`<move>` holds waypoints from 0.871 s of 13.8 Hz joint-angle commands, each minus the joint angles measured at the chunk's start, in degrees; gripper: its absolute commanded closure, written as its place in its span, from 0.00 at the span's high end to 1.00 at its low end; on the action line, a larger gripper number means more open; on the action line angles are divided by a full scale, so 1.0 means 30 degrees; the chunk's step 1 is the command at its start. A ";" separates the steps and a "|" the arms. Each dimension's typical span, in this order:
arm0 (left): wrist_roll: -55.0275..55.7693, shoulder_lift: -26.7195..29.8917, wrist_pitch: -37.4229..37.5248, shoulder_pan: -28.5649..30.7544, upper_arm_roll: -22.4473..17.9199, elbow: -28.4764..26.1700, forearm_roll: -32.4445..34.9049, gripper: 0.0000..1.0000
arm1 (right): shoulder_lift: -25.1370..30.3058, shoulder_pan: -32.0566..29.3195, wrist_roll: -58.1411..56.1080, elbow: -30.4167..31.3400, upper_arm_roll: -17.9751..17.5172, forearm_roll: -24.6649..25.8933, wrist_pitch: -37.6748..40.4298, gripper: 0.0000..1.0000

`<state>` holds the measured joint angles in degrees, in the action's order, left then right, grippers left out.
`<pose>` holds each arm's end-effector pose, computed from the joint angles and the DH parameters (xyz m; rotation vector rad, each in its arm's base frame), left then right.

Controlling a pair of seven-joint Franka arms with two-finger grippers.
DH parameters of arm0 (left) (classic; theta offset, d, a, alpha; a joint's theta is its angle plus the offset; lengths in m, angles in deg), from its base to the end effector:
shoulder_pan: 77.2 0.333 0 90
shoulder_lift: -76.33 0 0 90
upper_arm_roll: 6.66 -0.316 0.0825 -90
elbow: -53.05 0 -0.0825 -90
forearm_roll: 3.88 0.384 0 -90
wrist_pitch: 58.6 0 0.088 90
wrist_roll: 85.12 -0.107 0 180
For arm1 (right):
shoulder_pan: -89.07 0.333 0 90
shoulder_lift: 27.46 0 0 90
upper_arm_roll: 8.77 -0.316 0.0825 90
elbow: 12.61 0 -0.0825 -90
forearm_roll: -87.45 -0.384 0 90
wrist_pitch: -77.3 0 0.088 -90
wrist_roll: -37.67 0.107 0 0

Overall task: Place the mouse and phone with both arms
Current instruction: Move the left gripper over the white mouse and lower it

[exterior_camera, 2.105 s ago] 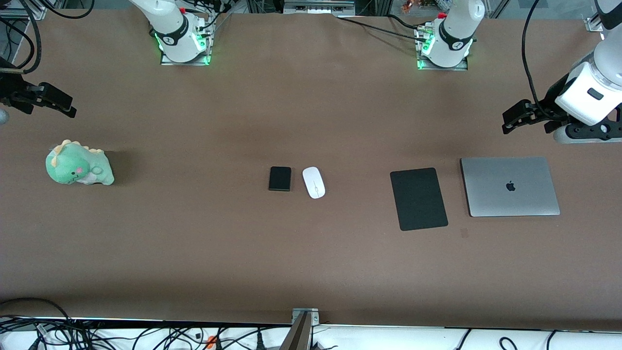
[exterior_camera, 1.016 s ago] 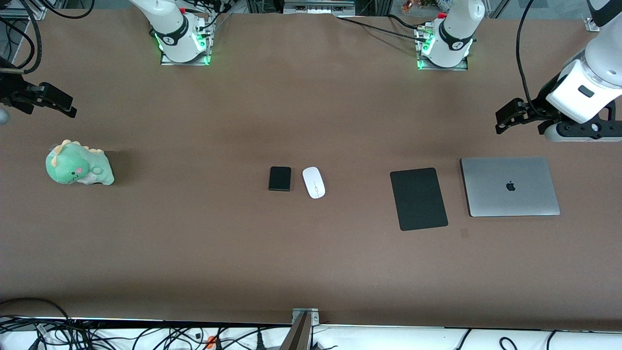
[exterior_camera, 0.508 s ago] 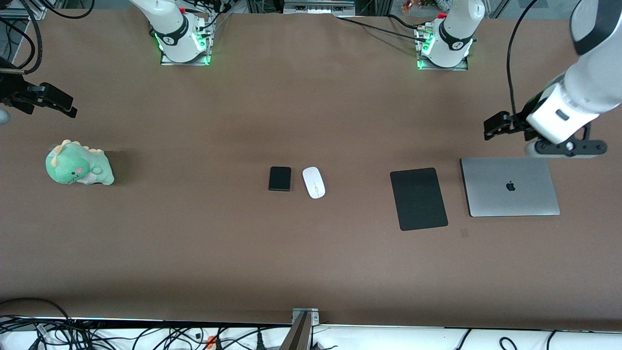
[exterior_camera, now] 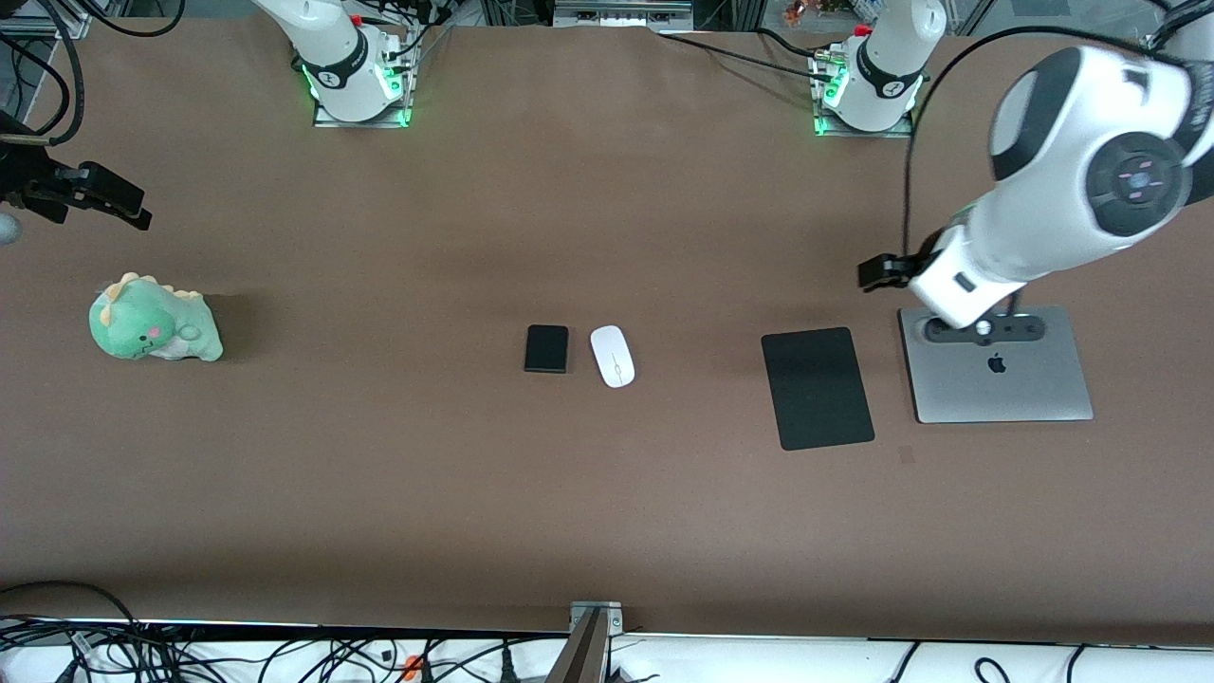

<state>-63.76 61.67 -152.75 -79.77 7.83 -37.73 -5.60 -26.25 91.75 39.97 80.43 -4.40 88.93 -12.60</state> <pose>0.5922 -0.1702 0.4777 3.0958 0.1269 -0.3254 0.5463 -0.0193 0.6110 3.1149 -0.1078 -0.0524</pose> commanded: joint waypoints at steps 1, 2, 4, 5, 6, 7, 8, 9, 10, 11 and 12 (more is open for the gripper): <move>0.2656 -0.0880 -0.2472 -0.1453 -0.0026 -0.0848 -0.0832 1.00 | 0.0154 0.0014 -0.0211 0.0127 0.0008 -0.0231 -0.0002 1.00; 0.3682 -0.1114 -0.3411 -0.2040 -0.0026 -0.1317 -0.0832 1.00 | 0.0154 0.0014 -0.0211 0.0127 0.0008 -0.0231 -0.0002 1.00; 0.5381 -0.1466 -0.4821 -0.3531 -0.0026 -0.1847 -0.0832 1.00 | 0.0095 0.0014 -0.0182 0.0156 0.0008 -0.0231 -0.0002 1.00; 0.6754 -0.1816 -0.5262 -0.4207 0.0003 -0.1791 -0.0832 1.00 | 0.0095 0.0014 -0.0211 0.0185 0.0008 -0.0231 -0.0031 1.00; 0.8044 -0.2197 -0.5876 -0.5083 -0.0026 -0.1674 -0.0832 1.00 | 0.0037 0.0072 -0.0211 0.0214 -0.0021 -0.0260 -0.0089 1.00; 0.8985 -0.2549 -0.6520 -0.5875 -0.0026 -0.1557 -0.0716 1.00 | -0.0137 0.0073 -0.0182 0.0215 -0.0022 -0.0318 -0.0148 1.00; 0.9952 -0.2987 -0.7048 -0.6608 -0.0026 -0.1382 -0.0599 1.00 | -0.0342 0.0102 -0.0182 0.0215 -0.0022 -0.0376 -0.0236 1.00; 1.0860 -0.3601 -0.7518 -0.7283 -0.0055 -0.0945 -0.0598 1.00 | -0.0576 0.0160 -0.0182 0.0215 -0.0022 -0.0406 -0.0294 1.00; 1.1711 -0.4506 -0.7870 -0.7783 -0.0056 -0.0332 -0.0511 1.00 | -0.0840 0.0306 -0.0182 0.0215 -0.0022 -0.0435 -0.0498 1.00; 1.2299 -0.5356 -0.8135 -0.8194 -0.0114 0.0197 -0.0365 1.00 | -0.1132 0.0365 -0.0182 0.0215 -0.0022 -0.0436 -0.0674 1.00; 1.2798 -0.6090 -0.8457 -0.8285 -0.0114 0.0695 -0.0364 1.00 | -0.1454 0.0424 -0.0182 0.0186 -0.0022 -0.0436 -0.0763 1.00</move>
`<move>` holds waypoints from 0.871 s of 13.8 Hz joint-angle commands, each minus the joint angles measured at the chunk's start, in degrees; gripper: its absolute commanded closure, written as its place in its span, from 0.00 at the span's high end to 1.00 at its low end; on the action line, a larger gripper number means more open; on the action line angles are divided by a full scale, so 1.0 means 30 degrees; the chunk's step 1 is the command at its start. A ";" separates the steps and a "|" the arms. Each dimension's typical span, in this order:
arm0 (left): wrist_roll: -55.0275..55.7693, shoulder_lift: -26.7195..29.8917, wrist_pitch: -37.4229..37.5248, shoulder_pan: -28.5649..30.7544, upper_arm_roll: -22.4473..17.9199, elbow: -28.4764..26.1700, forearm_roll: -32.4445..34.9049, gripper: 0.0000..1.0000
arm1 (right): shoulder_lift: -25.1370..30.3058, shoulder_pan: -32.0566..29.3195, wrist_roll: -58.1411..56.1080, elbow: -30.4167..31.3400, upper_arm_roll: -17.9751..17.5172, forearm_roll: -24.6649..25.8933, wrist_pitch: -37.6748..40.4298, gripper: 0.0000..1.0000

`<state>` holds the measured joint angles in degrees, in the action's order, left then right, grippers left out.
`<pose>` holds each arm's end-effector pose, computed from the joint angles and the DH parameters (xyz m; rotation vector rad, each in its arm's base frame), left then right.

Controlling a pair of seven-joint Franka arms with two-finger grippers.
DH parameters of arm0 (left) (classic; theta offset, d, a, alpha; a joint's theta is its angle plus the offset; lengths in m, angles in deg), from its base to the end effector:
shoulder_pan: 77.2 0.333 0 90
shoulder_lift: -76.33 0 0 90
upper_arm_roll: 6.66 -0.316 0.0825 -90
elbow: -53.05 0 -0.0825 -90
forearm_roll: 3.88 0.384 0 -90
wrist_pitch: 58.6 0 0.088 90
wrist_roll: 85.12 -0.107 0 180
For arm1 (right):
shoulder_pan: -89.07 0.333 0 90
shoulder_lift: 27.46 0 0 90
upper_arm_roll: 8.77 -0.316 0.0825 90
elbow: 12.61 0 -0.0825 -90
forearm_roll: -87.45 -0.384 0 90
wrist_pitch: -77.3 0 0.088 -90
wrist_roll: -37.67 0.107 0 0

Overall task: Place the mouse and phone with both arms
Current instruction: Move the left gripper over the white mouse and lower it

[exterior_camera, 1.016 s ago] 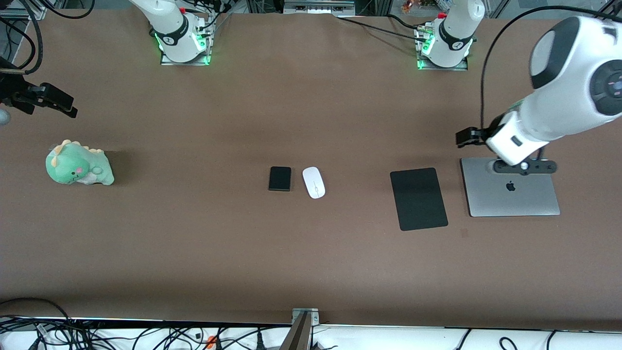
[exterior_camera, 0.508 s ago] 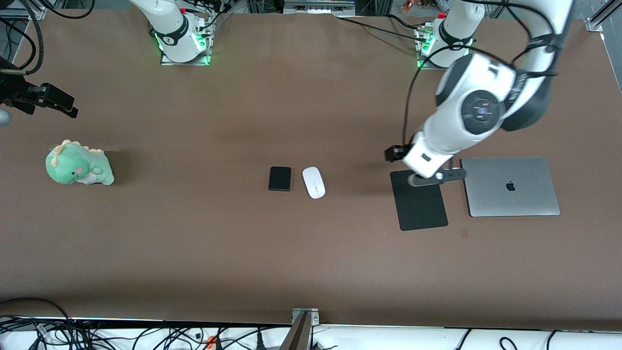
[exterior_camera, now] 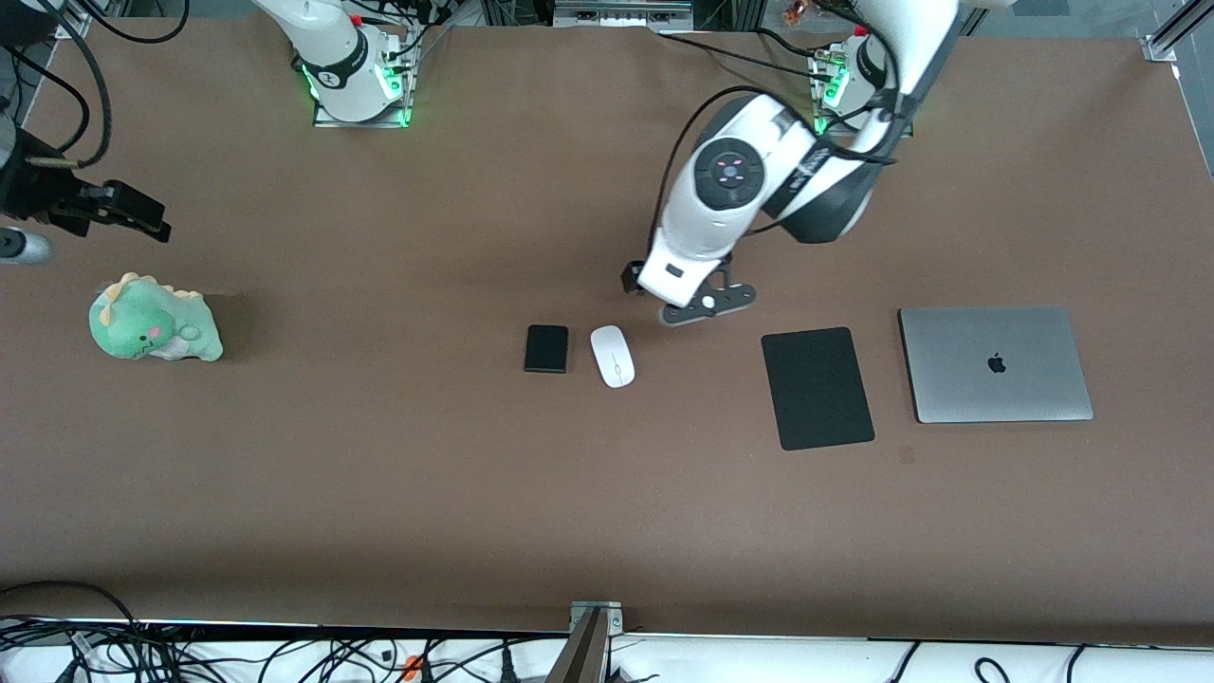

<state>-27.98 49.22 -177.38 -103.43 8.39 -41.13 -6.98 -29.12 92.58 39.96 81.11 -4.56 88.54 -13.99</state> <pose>0.5160 -0.4298 0.3467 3.0059 0.4999 -0.2210 0.5617 -0.0083 0.5797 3.1165 -0.0797 -0.1107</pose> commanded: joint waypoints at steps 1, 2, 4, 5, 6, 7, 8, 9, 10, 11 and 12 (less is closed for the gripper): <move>0.1193 -0.2529 -0.0744 -0.0454 -0.0243 0.2242 0.0123 1.00 | -0.0791 0.0266 -0.0180 -0.0038 0.0032 -0.0304 -0.0359 1.00; 0.1312 -0.2970 -0.1010 -0.0716 -0.0242 0.2536 0.0094 1.00 | -0.1113 0.0296 -0.0180 -0.0038 0.0032 -0.0304 -0.0388 1.00; 0.1837 -0.3790 -0.1012 -0.1273 -0.0300 0.3354 0.0065 1.00 | -0.1786 0.0559 -0.0063 -0.0213 0.0032 -0.0101 -0.0389 1.00; 0.2189 -0.4201 -0.1012 -0.1507 -0.0330 0.3765 0.0094 1.00 | -0.2254 0.0676 -0.0005 -0.0388 0.0032 0.0075 -0.0418 1.00; 0.2221 -0.4553 -0.1041 -0.1742 -0.0417 0.3914 0.0123 1.00 | -0.2723 0.0677 0.0025 -0.0419 0.0032 0.0048 -0.0447 1.00; 0.2251 -0.4788 -0.1216 -0.1889 -0.0505 0.3916 0.0123 1.00 | -0.3191 0.0648 -0.0004 -0.0448 0.0032 -0.0011 -0.0708 1.00; 0.2251 -0.4965 -0.1624 -0.1890 -0.0506 0.3916 0.0094 1.00 | -0.3631 0.0648 -0.0178 -0.0449 0.0032 -0.0156 -0.1349 1.00; 0.2309 -0.5198 -0.1773 -0.1861 -0.0535 0.3945 0.0065 1.00 | -0.4100 0.0677 -0.0180 -0.0420 0.0032 -0.0216 -0.1820 1.00; 0.2484 -0.5491 -0.1919 -0.1890 -0.0651 0.4032 0.0065 1.00 | -0.4539 0.0851 -0.0122 -0.0419 0.0032 -0.0216 -0.2230 1.00; 0.2775 -0.5726 -0.2530 -0.1890 -0.0682 0.4149 0.0065 1.00 | -0.4892 0.1085 0.0082 -0.0419 0.0032 -0.0274 -0.2698 1.00; 0.3010 -0.6105 -0.2971 -0.1977 -0.0740 0.4237 0.0065 1.00 | -0.5185 0.1261 0.0142 -0.0419 0.0032 -0.0275 -0.3022 1.00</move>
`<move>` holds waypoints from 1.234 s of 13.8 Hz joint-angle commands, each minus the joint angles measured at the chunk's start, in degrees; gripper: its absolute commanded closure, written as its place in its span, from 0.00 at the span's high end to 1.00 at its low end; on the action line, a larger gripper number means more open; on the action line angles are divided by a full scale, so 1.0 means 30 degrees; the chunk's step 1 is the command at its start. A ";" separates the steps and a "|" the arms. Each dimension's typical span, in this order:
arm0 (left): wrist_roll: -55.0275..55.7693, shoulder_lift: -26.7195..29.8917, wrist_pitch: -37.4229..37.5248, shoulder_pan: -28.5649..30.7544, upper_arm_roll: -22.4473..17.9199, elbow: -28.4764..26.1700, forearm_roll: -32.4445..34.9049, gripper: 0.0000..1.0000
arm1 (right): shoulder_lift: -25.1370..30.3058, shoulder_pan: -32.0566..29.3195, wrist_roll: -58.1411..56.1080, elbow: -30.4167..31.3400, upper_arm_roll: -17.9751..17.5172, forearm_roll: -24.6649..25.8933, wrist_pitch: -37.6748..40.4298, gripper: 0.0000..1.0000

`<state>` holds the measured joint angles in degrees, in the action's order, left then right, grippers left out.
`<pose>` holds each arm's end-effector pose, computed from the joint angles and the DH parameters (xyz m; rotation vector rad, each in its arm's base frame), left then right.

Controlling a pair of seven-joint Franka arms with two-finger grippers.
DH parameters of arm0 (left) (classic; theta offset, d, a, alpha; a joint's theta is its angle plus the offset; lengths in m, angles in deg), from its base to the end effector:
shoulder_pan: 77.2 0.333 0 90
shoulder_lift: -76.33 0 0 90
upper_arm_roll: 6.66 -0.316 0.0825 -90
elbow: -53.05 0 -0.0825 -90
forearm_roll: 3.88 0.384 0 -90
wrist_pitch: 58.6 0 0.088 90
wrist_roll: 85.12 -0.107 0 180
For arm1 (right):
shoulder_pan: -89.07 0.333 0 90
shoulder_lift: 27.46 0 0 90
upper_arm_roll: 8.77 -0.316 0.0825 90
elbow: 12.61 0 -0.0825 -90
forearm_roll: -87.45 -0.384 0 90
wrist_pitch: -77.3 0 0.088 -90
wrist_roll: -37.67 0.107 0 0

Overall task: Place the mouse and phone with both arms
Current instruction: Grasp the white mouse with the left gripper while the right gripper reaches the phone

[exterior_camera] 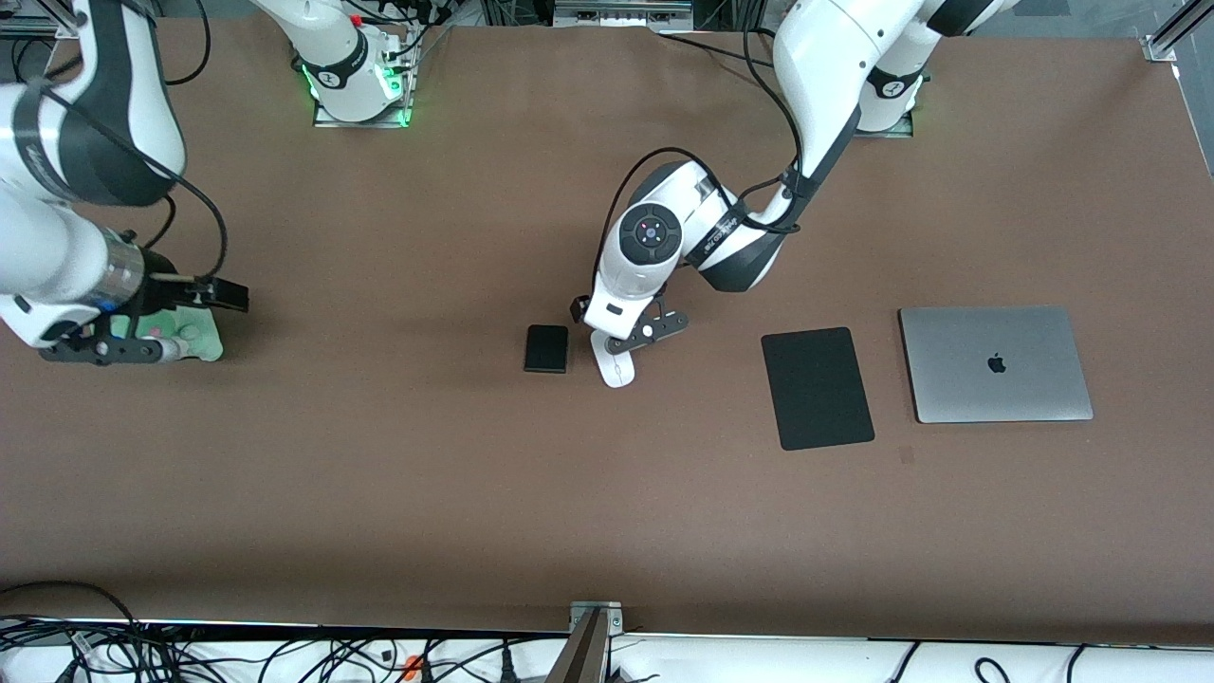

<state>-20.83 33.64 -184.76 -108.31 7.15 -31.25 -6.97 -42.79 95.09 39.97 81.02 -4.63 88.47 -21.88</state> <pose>0.5293 -0.4870 0.2479 2.9388 0.6452 -0.2502 0.6211 0.0226 0.4492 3.0879 -0.0032 -0.2609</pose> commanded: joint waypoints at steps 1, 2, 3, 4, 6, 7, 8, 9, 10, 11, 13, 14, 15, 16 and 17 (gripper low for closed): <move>0.0833 -0.1349 -0.0803 -0.0498 -0.0383 0.1146 0.0063 1.00 | -0.0864 0.0454 0.0198 -0.0361 0.0053 -0.0253 -0.0687 1.00; 0.1009 -0.1788 -0.1038 -0.0761 -0.0586 0.1584 0.0092 1.00 | -0.1127 0.0483 0.0199 -0.0331 0.0053 -0.0282 -0.0951 1.00; 0.1184 -0.2228 -0.1040 -0.1141 -0.0937 0.2081 0.0093 1.00 | -0.1304 0.0658 0.0257 -0.0273 0.0053 -0.0340 -0.1244 1.00; 0.1505 -0.2667 -0.1040 -0.1695 -0.1520 0.2666 0.0093 1.00 | -0.1538 0.0718 0.0257 -0.0243 0.0053 -0.0602 -0.1508 1.00; 0.1917 -0.3081 -0.1040 -0.2576 -0.2460 0.3139 0.0063 1.00 | -0.1977 0.0834 0.0315 -0.0214 0.0053 -0.1042 -0.1889 1.00; 0.1919 -0.3169 -0.1040 -0.2609 -0.2551 0.3170 0.0063 1.00 | -0.2183 0.0835 0.0867 -0.0214 0.0053 -0.1276 -0.2036 1.00; 0.1919 -0.3228 -0.1040 -0.2609 -0.2580 0.3170 0.0063 1.00 | -0.2359 0.0951 0.1598 -0.0185 0.0053 -0.1336 -0.2038 1.00; 0.1890 -0.3344 -0.1069 -0.2609 -0.2639 0.3199 0.0063 1.00 | -0.2506 0.1185 0.1953 -0.0184 0.0053 -0.1366 -0.2038 1.00; 0.1889 -0.3490 -0.1070 -0.2609 -0.2726 0.3257 0.0063 1.00 | -0.2594 0.1390 0.2188 -0.0213 0.0053 -0.1337 -0.2038 1.00; 0.1802 -0.3608 -0.1070 -0.2609 -0.2901 0.3403 0.0063 1.00 | -0.2653 0.1450 0.2423 -0.0185 0.0053 -0.1337 -0.2038 1.00; 0.1714 -0.3755 -0.1070 -0.2609 -0.3019 0.3492 0.0092 1.00 | -0.2887 0.1509 0.2484 -0.0184 0.0053 -0.1337 -0.2038 1.00; 0.1743 -0.3785 -0.1070 -0.2609 -0.3049 0.3492 0.0093 1.00 | -0.3004 0.1538 0.2484 -0.0184 0.0053 -0.1337 -0.2009 1.00; 0.1714 -0.3814 -0.1070 -0.2638 -0.3049 0.3492 0.0093 1.00 | -0.3034 0.1538 0.2484 -0.0184 0.0053 -0.1337 -0.1950 1.00; 0.1714 -0.3843 -0.1070 -0.2639 -0.3049 0.3492 0.0093 1.00 | -0.3034 0.1538 0.2484 -0.0184 0.0053 -0.1337 -0.1863 1.00; 0.1685 -0.3843 -0.1070 -0.2639 -0.3049 0.3492 0.0093 0.93 | -0.3063 0.1538 0.2513 -0.0155 0.0053 -0.1337 -0.1862 1.00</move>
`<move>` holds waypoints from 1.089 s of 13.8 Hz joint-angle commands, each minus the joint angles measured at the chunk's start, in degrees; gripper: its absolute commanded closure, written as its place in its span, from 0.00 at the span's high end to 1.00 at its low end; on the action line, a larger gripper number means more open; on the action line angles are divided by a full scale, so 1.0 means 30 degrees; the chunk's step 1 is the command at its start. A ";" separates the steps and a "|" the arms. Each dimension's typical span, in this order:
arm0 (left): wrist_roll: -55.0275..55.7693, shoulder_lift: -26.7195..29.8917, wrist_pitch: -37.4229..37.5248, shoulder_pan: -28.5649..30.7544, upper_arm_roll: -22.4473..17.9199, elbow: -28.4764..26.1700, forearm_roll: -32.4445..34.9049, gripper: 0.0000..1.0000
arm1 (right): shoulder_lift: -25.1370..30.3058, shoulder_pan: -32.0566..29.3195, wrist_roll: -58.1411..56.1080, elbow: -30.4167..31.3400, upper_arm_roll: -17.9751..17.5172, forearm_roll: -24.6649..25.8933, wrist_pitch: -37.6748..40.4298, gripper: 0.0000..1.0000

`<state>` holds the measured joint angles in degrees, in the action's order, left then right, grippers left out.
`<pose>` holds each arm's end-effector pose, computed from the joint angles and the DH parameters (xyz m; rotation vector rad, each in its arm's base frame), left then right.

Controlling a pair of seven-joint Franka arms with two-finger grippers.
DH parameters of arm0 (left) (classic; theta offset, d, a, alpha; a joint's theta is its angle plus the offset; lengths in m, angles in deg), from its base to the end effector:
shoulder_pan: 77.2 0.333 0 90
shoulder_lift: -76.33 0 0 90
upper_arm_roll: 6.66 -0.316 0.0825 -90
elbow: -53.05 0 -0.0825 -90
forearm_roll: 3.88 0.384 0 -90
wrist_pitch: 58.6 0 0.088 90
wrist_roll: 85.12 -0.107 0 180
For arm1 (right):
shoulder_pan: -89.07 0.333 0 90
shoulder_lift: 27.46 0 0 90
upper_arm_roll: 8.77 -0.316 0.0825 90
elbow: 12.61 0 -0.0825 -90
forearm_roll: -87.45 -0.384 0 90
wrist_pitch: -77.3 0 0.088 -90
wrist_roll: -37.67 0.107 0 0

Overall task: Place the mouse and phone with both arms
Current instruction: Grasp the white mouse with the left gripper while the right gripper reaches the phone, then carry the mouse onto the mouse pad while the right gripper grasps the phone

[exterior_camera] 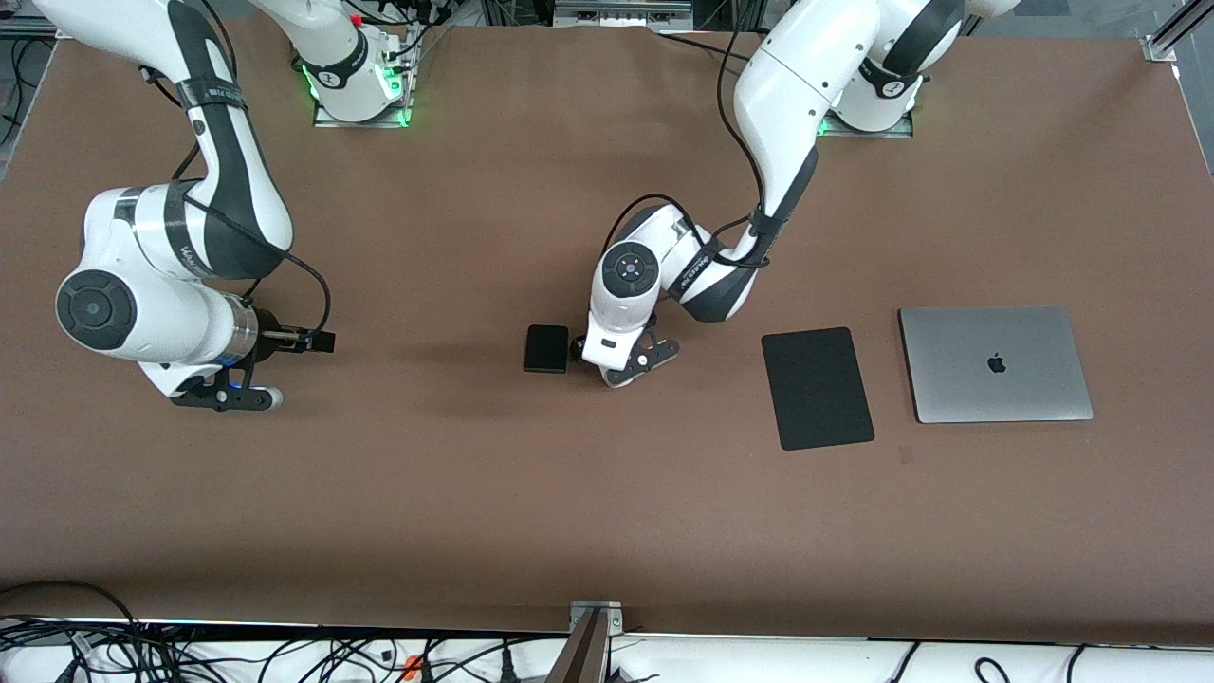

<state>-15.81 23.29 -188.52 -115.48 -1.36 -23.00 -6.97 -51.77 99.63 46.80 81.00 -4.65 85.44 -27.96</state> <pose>0.5474 -0.5012 0.1754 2.9574 0.7879 -0.1324 0.6407 0.0800 0.3570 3.0946 -0.0880 -0.3389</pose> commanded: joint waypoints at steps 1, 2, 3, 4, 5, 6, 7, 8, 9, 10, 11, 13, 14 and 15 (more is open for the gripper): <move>-0.0018 -0.0395 0.0183 -0.0247 -0.0216 0.0742 0.0093 0.74 | -0.0186 0.0056 0.0237 -0.0148 0.0062 -0.0326 0.0164 1.00; -0.0019 -0.0366 0.0183 -0.0247 -0.0216 0.0742 0.0180 0.61 | -0.0246 0.0057 0.0266 -0.0148 0.0062 -0.0326 0.0135 1.00; 0.0040 -0.0366 0.0183 -0.0218 -0.0216 0.0742 0.0442 0.53 | -0.0275 0.0086 0.0470 -0.0148 0.0062 -0.0326 0.0164 1.00; 0.0040 -0.0308 0.0212 -0.0189 -0.0216 0.0742 0.0473 0.49 | -0.0247 0.0086 0.0994 -0.0148 0.0062 -0.0326 0.0164 1.00; 0.0040 -0.0162 0.0328 -0.0043 -0.0216 0.0742 0.0503 0.48 | -0.0275 0.0231 0.1463 -0.0148 0.0062 -0.0326 0.0164 1.00; -0.0047 -0.0016 0.0358 0.0103 -0.0216 0.0742 0.0561 0.48 | -0.0276 0.0435 0.1787 -0.0119 0.0062 -0.0326 0.0164 1.00; -0.0512 0.0159 0.0359 0.0308 -0.0216 0.0742 0.0735 0.48 | -0.0276 0.0466 0.2051 -0.0119 0.0062 -0.0326 0.0164 1.00; -0.1039 0.0277 0.0417 0.0571 -0.0216 0.0742 0.0766 0.47 | -0.0276 0.0467 0.2083 -0.0119 0.0062 -0.0355 0.0164 1.00; -0.1537 0.0568 0.0446 0.1124 -0.0216 0.0742 0.0796 0.46 | -0.0276 0.0467 0.2083 -0.0119 0.0062 -0.0327 0.0135 1.00; -0.2122 0.1006 0.0621 0.1681 -0.0129 0.0626 0.0796 0.46 | -0.0276 0.0583 0.2083 -0.0090 0.0062 -0.0326 0.0048 1.00; -0.2621 0.1301 0.1173 0.2122 -0.0070 0.0509 0.0767 0.48 | -0.0276 0.0729 0.2083 -0.0032 0.0062 -0.0355 -0.0040 1.00; -0.3849 0.2033 0.2053 0.2621 -0.0186 -0.0016 0.0796 0.48 | -0.0305 0.0964 0.2141 -0.0031 0.0062 -0.0414 -0.0332 1.00; -0.4813 0.2616 0.2232 0.3088 -0.0186 -0.0628 0.0796 0.47 | -0.0305 0.1168 0.2461 -0.0031 0.0062 -0.0878 -0.0508 1.00; -0.5896 0.3376 0.2234 0.3760 -0.0157 -0.1534 0.0796 0.47 | -0.0276 0.1489 0.2899 -0.0031 0.0062 -0.1695 -0.0684 1.00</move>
<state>-28.50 28.00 -182.56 -106.92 -2.37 -21.26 -5.92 -52.54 102.42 53.36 81.01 -4.71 83.59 -28.86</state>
